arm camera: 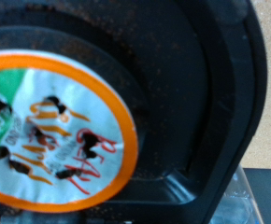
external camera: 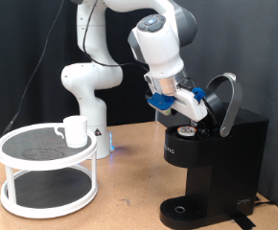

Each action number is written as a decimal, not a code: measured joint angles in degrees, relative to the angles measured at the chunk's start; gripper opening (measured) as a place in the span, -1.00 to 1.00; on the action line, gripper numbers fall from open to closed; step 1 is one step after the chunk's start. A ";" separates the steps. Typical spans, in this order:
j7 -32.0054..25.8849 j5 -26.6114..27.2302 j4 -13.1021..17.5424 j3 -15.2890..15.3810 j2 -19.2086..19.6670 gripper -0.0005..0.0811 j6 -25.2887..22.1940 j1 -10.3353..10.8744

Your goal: Make a cup of coffee with the keurig machine

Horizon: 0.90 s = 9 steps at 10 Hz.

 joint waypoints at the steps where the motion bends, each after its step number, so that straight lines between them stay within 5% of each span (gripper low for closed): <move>1: -0.05 1.24 -0.23 0.01 -0.06 0.81 1.36 0.00; 4: -3.23 8.97 -3.19 -0.58 -2.24 0.81 9.61 -0.46; 9: -5.22 13.38 -4.32 -1.77 -4.09 0.81 10.23 -1.49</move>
